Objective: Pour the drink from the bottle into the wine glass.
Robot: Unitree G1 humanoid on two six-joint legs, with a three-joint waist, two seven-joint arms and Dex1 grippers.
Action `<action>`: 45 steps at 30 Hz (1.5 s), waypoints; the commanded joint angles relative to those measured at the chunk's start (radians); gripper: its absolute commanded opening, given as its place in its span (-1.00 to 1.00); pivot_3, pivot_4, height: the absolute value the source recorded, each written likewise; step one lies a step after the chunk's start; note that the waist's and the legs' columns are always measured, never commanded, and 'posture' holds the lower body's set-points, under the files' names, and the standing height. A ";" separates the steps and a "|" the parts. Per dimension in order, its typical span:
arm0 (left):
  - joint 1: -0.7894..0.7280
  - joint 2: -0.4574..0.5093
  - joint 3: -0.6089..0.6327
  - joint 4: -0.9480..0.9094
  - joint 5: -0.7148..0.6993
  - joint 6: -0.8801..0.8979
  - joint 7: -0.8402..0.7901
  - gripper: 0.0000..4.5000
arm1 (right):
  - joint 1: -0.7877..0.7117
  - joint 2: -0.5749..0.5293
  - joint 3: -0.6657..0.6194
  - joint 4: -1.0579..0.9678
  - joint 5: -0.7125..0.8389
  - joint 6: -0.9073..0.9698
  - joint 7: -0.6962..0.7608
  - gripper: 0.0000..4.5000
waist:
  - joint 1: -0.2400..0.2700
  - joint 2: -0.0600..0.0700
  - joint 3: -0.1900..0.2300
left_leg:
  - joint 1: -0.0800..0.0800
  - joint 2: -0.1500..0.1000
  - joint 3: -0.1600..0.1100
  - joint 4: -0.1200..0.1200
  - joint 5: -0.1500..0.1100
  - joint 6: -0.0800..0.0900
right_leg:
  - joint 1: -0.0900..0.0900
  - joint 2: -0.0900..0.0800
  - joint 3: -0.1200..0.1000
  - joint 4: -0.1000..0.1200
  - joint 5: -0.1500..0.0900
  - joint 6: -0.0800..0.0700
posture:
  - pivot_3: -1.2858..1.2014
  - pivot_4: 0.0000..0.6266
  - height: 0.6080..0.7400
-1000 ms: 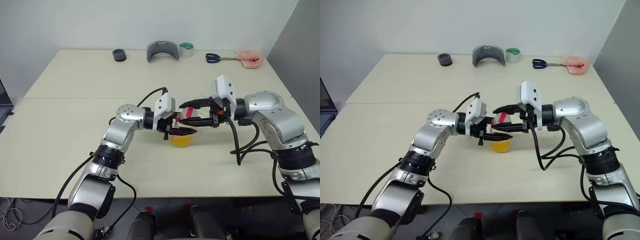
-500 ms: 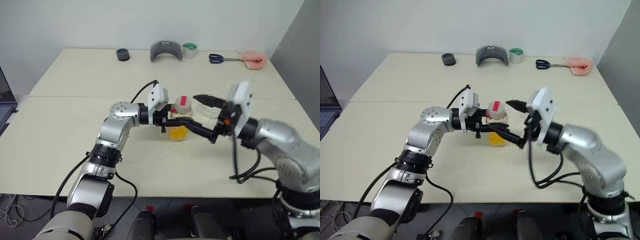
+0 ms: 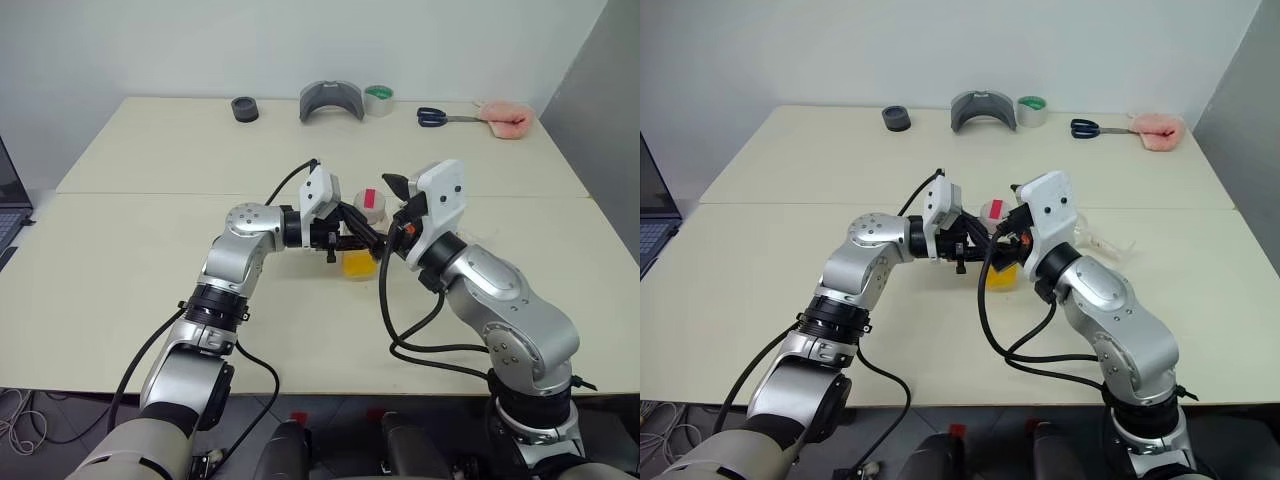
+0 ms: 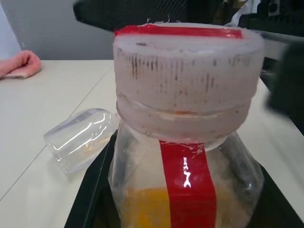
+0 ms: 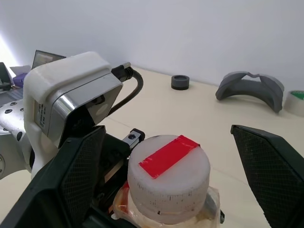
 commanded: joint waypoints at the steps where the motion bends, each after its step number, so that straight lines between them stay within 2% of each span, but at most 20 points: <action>1: -0.024 -0.001 0.016 -0.034 -0.007 -0.022 0.005 -0.20 | -0.015 0.011 0.002 -0.013 -0.005 -0.010 -0.003 0.92 | 0.000 0.000 0.000 | 0.000 0.000 0.000 0.000 0.000 0.000 | 0.000 0.000 0.000 0.000 0.000 0.000 | 0.03 -0.52 1.00; 3: -0.025 0.000 0.016 -0.034 -0.006 -0.022 0.006 -0.20 | -0.014 0.012 0.005 -0.006 -0.007 -0.013 -0.002 0.73 | -0.001 0.000 0.000 | 0.000 0.000 0.000 0.000 0.000 0.000 | 0.000 0.000 0.000 0.000 0.000 0.000 | 0.03 -0.52 1.00; 8: -0.023 0.004 0.017 -0.040 -0.006 -0.020 0.006 -0.20 | -0.009 -0.002 0.019 0.004 -0.019 -0.037 0.018 -0.06 | -0.003 0.000 0.000 | 0.000 0.000 0.000 0.000 0.000 0.000 | 0.000 0.000 0.000 0.000 0.000 0.000 | 0.03 -0.52 1.00; 9: -0.022 0.005 0.017 -0.043 -0.007 -0.018 0.006 -0.20 | -0.007 -0.003 0.021 0.004 -0.019 -0.042 0.024 -0.16 | -0.003 0.000 0.000 | 0.000 0.000 0.000 0.000 0.000 0.000 | 0.000 0.000 0.000 0.000 0.000 0.000 | 0.03 -0.52 1.00; 13: -0.013 0.011 0.020 -0.059 -0.016 -0.004 0.003 -0.20 | 0.008 -0.040 0.057 0.006 -0.024 -0.114 0.107 -0.16 | -0.003 0.000 0.000 | 0.000 0.000 0.000 0.000 0.000 0.000 | 0.000 0.000 0.000 0.000 0.000 0.000 | 0.03 -0.52 1.00; 15: -0.007 0.015 0.020 -0.072 -0.022 0.006 0.000 -0.20 | 0.014 -0.069 0.062 0.032 -0.002 -0.171 0.194 -0.16 | -0.003 0.000 0.000 | 0.000 0.000 0.000 0.000 0.000 0.000 | 0.000 0.000 0.000 0.000 0.000 0.000 | 0.03 -0.52 1.00; 19: -0.004 0.026 0.017 -0.095 -0.035 0.032 -0.023 -0.20 | -0.052 -0.200 0.027 0.224 0.076 -0.302 0.536 -0.16 | -0.005 0.000 0.000 | 0.001 0.000 0.001 0.000 0.000 0.000 | 0.001 0.000 0.000 0.000 0.000 0.000 | 0.03 -0.52 1.00; 22: -0.008 0.036 0.016 -0.110 -0.041 0.046 -0.045 -0.20 | -0.181 -0.315 0.041 0.461 0.104 -0.345 0.826 -0.16 | -0.011 0.000 0.000 | 0.002 0.000 0.001 0.000 0.000 0.001 | 0.001 0.001 0.000 0.000 0.000 0.000 | 0.03 -0.52 1.00; 24: -0.009 0.041 0.016 -0.116 -0.040 0.049 -0.052 -0.20 | -0.263 -0.341 0.055 0.594 0.098 -0.365 0.927 -0.16 | -0.017 0.000 0.000 | 0.002 0.000 0.001 0.000 0.000 0.001 | 0.002 0.001 0.000 0.000 0.000 0.000 | 0.03 -0.52 1.00; 28: -0.002 0.040 0.023 -0.128 -0.038 0.055 -0.037 -0.20 | -0.294 -0.329 0.044 0.636 0.107 -0.367 0.948 -0.16 | -0.018 0.000 0.000 | 0.002 0.001 -0.001 -0.001 0.000 0.001 | 0.001 0.001 -0.001 0.000 0.000 -0.001 | 0.03 -0.52 1.00; 35: 0.007 0.044 0.026 -0.134 -0.039 0.058 -0.027 -0.21 | -0.253 -0.310 -0.027 0.529 0.149 -0.301 0.851 0.89 | -0.015 0.000 0.000 | 0.000 0.000 0.000 0.001 0.000 0.000 | 0.001 -0.002 0.000 0.000 0.000 0.000 | 0.03 -0.52 1.00; 42: 0.006 0.036 0.020 -0.127 -0.040 0.053 -0.019 -0.21 | -0.191 -0.350 -0.107 0.398 0.178 -0.239 0.768 0.90 | -0.011 0.000 0.000 | 0.000 0.000 0.000 0.000 0.000 0.000 | 0.001 -0.001 -0.001 0.000 0.000 0.000 | 0.03 -0.52 1.00; 45: 0.004 0.035 0.022 -0.123 -0.041 0.053 -0.018 -0.21 | -0.138 -0.345 -0.134 0.287 0.184 -0.220 0.690 0.90 | -0.012 0.000 0.000 | 0.000 0.000 0.000 0.000 0.000 0.000 | 0.001 -0.001 0.000 0.000 0.000 0.000 | 0.03 -0.52 1.00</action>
